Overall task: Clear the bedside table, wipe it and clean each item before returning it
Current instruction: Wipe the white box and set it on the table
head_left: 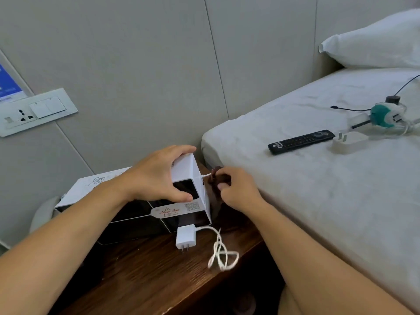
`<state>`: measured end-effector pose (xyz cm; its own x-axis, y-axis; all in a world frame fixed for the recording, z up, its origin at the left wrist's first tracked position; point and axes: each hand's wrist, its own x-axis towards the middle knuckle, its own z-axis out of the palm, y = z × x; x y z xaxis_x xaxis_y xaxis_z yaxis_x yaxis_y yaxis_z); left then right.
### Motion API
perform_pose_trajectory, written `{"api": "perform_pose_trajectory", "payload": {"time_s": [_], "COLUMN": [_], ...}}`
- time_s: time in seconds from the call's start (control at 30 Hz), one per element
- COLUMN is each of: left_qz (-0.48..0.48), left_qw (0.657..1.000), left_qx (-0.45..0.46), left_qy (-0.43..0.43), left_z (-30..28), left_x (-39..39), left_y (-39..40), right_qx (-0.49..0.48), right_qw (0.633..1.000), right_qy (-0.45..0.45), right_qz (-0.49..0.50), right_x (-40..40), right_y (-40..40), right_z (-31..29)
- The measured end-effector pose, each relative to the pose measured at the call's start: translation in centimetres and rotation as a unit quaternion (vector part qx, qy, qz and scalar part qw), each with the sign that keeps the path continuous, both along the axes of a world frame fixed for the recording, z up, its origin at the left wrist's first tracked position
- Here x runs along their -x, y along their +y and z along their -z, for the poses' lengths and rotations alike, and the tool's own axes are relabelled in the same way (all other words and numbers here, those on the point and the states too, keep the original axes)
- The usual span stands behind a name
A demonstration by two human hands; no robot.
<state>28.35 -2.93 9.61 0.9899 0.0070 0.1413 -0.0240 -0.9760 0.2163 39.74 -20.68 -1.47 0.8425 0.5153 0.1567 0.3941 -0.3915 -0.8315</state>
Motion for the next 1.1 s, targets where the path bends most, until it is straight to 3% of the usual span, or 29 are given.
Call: {"api": "perform_pose_trajectory", "payload": {"time_s": [0.1, 0.57, 0.83, 0.93, 1.1], "left_qz": [0.004, 0.004, 0.007, -0.002, 0.004], "left_qw": [1.0, 1.0, 0.999, 0.999, 0.999], "left_qx": [-0.001, 0.023, 0.039, 0.044, 0.027], "left_qy": [-0.002, -0.015, 0.012, 0.021, 0.024], "left_z": [0.0, 0.2, 0.0, -0.1, -0.4], "left_x": [0.2, -0.6, -0.6, -0.9, -1.2], "left_y": [0.0, 0.2, 0.3, 0.5, 0.7], "right_qx": [0.045, 0.001, -0.059, -0.038, -0.04], "right_qw": [0.997, 0.974, 0.979, 0.979, 0.962], "right_qy": [-0.03, 0.184, 0.17, 0.173, 0.236], "right_qz": [-0.054, -0.134, -0.099, -0.103, -0.129], "right_x": [-0.8, 3.2, 2.2, 2.8, 4.1], "right_y": [-0.9, -1.7, 0.5, -0.3, -3.6], "right_z": [-0.4, 0.3, -1.0, -1.1, -2.6]}}
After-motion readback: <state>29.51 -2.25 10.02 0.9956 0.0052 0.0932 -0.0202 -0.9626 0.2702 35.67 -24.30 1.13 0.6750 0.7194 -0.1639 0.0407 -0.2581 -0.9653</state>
